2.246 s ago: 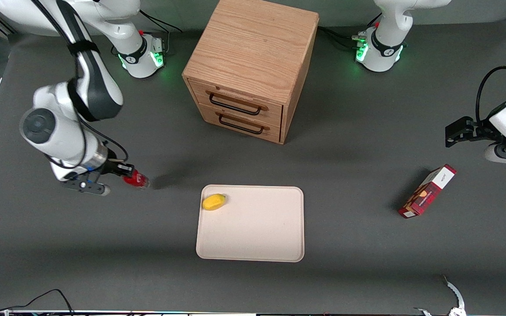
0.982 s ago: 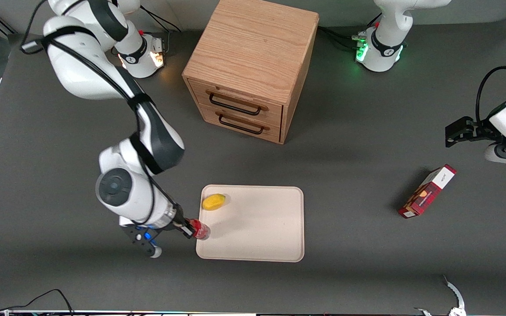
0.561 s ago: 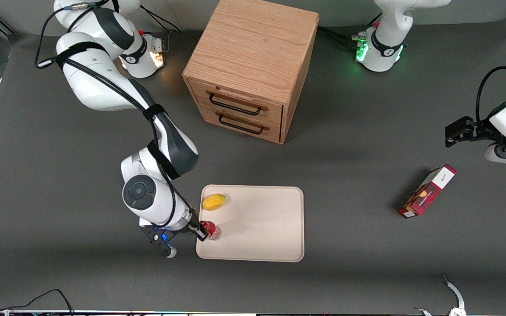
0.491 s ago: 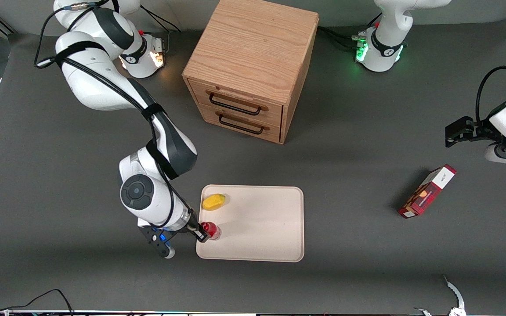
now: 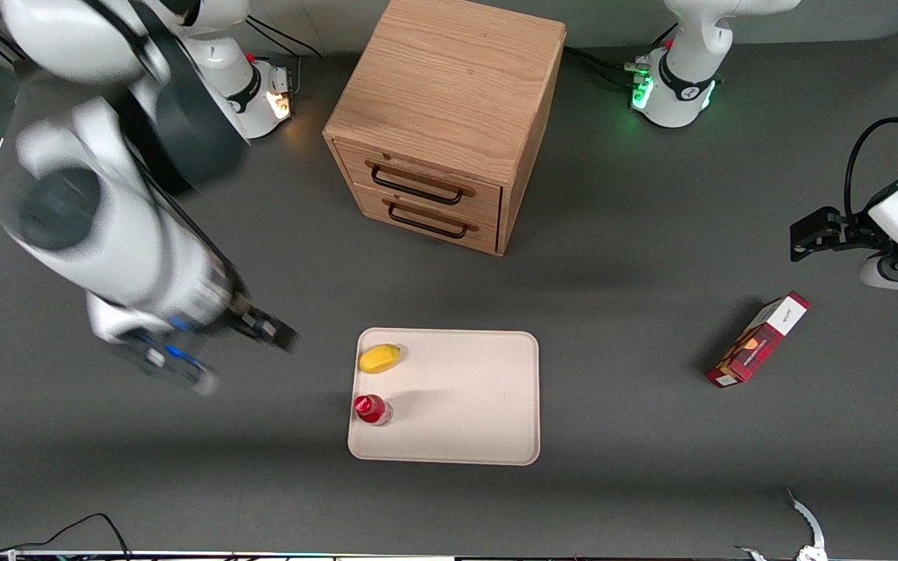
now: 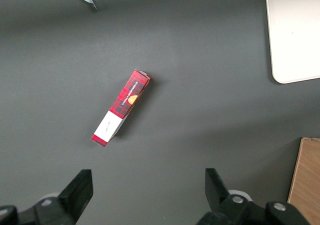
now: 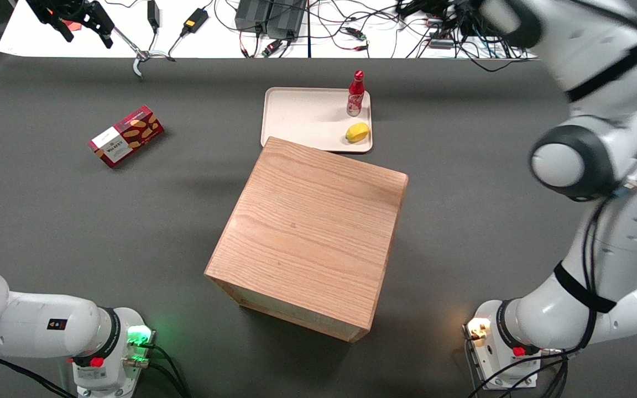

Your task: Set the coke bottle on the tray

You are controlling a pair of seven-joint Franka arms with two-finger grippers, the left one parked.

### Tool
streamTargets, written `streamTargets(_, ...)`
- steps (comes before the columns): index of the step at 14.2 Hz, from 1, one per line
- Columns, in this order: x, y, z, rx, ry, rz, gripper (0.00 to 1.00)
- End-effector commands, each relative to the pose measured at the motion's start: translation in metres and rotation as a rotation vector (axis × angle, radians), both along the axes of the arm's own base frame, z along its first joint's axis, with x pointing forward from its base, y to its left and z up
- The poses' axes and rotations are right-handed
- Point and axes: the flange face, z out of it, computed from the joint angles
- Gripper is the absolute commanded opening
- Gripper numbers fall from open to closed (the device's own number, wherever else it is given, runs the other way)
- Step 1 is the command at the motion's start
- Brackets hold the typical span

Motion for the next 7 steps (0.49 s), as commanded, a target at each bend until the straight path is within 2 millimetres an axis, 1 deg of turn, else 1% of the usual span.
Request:
streamTargets(1,-0.050,-0.061,0.033,-0.011,0.108,0.120,1.00)
streamTargets(3,-0.073,-0.119,0.040,0.008,0.149,0.149,1.00)
streamTargets(4,-0.084,-0.153,0.035,0.060,0.154,0.136,1.00)
streamTargets(5,-0.095,-0.175,0.022,0.094,0.141,0.131,1.00)
streamTargets(6,-0.108,-0.186,0.002,0.100,0.123,0.135,1.00)
streamTargets(7,-0.120,-0.187,-0.018,0.095,0.098,0.132,1.00)
